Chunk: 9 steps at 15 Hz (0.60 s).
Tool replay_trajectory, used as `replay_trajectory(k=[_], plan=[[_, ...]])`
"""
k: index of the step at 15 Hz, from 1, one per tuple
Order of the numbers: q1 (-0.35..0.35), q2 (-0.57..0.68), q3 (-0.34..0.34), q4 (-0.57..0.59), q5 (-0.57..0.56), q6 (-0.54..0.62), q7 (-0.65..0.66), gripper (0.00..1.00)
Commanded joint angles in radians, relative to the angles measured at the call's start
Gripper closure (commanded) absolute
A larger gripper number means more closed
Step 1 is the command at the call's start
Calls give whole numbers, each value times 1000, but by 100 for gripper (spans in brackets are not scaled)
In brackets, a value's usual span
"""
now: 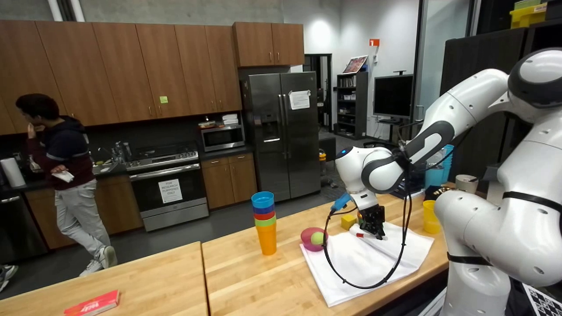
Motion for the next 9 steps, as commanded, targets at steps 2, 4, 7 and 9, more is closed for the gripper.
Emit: replay_trajectory(k=[2, 4, 7, 9], plan=[[10, -37, -16, -2, -13, -11, -1, 83], [10, -47, -15, -6, -13, -13, -1, 83], [7, -44, -16, -27, -58, 40, 22, 96], [3, -49, -24, -47, -118, 117, 29, 96]])
